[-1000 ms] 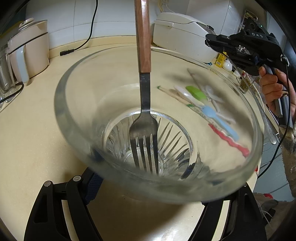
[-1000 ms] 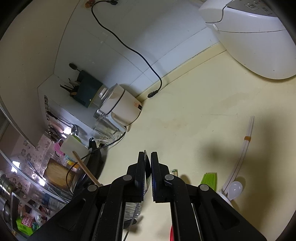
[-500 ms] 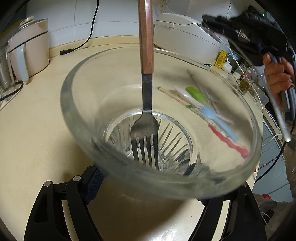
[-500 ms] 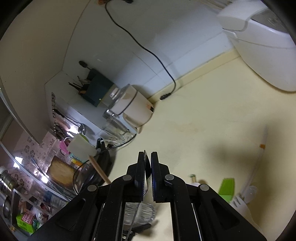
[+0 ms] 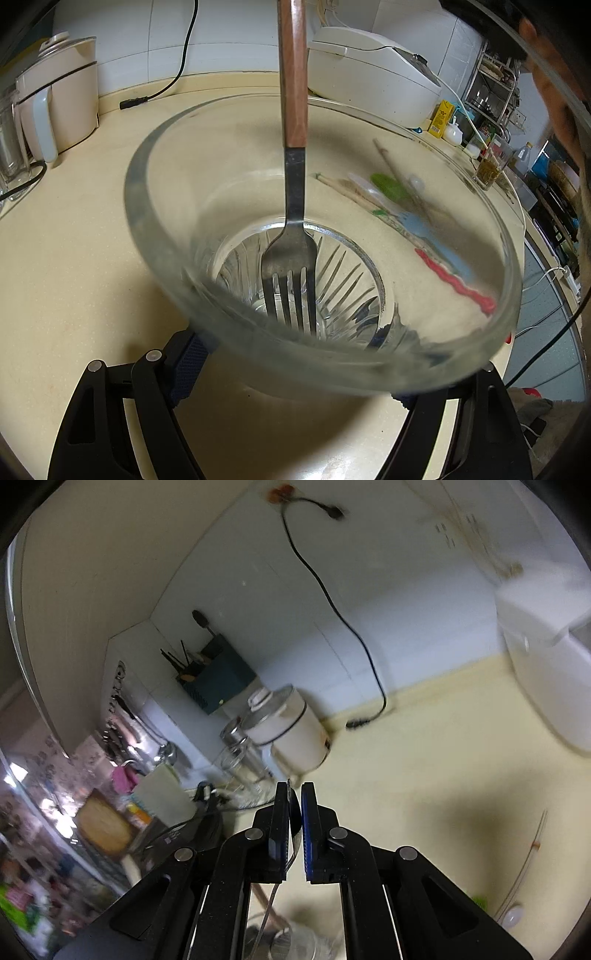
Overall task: Organize utensils
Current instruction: 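Lift the metal spoon with the right gripper and carry it toward the glass, then lower the metal spoon into the glass and open the right gripper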
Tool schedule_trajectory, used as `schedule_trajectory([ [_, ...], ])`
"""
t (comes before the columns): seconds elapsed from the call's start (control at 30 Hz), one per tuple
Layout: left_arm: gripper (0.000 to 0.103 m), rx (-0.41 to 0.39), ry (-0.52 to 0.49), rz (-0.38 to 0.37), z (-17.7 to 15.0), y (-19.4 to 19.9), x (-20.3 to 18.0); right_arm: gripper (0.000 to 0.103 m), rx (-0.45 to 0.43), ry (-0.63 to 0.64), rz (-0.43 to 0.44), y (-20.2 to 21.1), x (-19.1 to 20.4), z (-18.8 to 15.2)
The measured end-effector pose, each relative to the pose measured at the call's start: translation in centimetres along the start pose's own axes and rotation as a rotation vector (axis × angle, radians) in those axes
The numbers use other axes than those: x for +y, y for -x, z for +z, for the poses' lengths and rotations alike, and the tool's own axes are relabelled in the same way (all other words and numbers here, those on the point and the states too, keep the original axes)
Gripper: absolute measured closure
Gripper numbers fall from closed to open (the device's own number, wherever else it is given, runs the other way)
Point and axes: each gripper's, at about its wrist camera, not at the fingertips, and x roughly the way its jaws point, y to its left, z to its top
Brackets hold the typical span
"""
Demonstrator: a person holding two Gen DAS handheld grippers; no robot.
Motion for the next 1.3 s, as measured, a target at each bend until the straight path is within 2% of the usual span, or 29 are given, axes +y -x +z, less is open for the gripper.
schedule_trajectory([
  [0.1,0.019,0.000,-0.001,0.001,0.0,0.0,0.0,0.097,-0.045,0.081,-0.060,-0.1,2.2,0.3],
  [0.4,0.019,-0.001,0.002,-0.004,0.0,0.0,0.1,0.097,-0.084,0.138,-0.105,-1.5,4.0,-0.1],
  [0.83,0.019,-0.001,0.002,-0.006,-0.1,0.1,0.3,0.097,-0.114,0.371,-0.209,-1.6,7.8,-5.5],
  [1.2,0.019,0.001,-0.004,0.002,-0.1,0.1,-0.1,0.095,-0.061,0.355,-0.229,-1.8,6.7,-6.6],
  [1.23,0.019,0.001,-0.004,0.002,-0.1,0.1,-0.1,0.094,-0.058,0.353,-0.233,-1.8,6.7,-6.5],
  [1.3,0.019,0.001,-0.004,0.004,-0.2,0.2,-0.2,0.086,-0.051,0.348,-0.238,-1.8,6.7,-6.4],
])
